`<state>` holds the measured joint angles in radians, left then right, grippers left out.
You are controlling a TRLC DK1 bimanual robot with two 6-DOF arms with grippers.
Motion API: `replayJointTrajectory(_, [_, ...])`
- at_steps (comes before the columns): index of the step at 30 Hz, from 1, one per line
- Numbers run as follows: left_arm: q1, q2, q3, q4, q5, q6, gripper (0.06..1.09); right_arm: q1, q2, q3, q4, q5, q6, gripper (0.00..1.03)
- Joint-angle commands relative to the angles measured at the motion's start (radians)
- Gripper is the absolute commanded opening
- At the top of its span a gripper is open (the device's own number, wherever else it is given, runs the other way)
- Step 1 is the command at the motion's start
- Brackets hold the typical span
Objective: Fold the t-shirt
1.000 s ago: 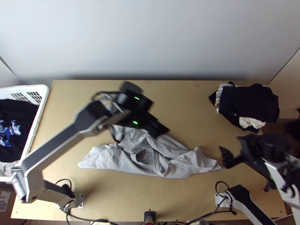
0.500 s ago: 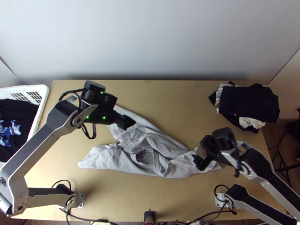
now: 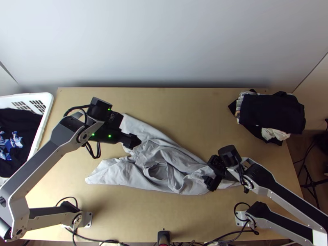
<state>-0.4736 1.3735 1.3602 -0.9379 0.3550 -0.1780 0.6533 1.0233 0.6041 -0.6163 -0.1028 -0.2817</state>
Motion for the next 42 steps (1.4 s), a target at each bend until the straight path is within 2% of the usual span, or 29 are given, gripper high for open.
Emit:
replayJointTrajectory(1, [0.003,-0.004,-0.016,-0.022,0.001,0.005,1.03,-0.035,0.040,-0.035,0.049,-0.008,-0.048,0.87])
replayJointTrajectory(2, [0.003,-0.004,-0.016,-0.022,0.001,0.006,1.03,-0.037,0.040,-0.035,0.049,-0.011,-0.054,0.78])
replayJointTrajectory(4, [0.003,-0.004,-0.016,-0.022,0.001,0.006,1.03,-0.040,0.035,-0.030,0.047,-0.023,-0.065,0.51])
replayJointTrajectory(5, [0.001,-0.004,-0.016,-0.022,0.001,0.006,1.03,-0.040,0.024,-0.029,0.046,-0.026,-0.068,0.43])
replayJointTrajectory(8, [-0.003,-0.001,-0.019,-0.022,0.001,0.011,1.03,-0.040,-0.011,-0.020,0.039,-0.028,-0.070,0.21])
replayJointTrajectory(11, [-0.019,0.007,-0.030,-0.024,0.001,0.018,1.03,-0.038,-0.037,-0.006,0.021,-0.028,-0.070,0.05])
replayJointTrajectory(16, [-0.076,0.016,-0.079,-0.032,-0.004,0.069,1.03,-0.040,-0.066,0.043,-0.023,-0.028,-0.066,0.03])
replayJointTrajectory(26, [-0.134,0.090,-0.158,-0.024,-0.100,0.144,1.01,-0.050,-0.092,0.172,-0.125,-0.026,-0.043,0.03])
replayJointTrajectory(31, [-0.142,0.114,-0.177,-0.007,-0.105,0.150,0.89,-0.060,-0.103,0.191,-0.148,-0.026,-0.034,0.03])
replayJointTrajectory(37, [-0.148,0.159,-0.199,0.053,-0.134,0.158,0.88,-0.066,-0.114,0.223,-0.183,-0.026,-0.028,0.03])
replayJointTrajectory(42, [-0.154,0.203,-0.210,0.123,-0.136,0.176,0.65,-0.069,-0.126,0.243,-0.211,-0.023,-0.025,0.03])
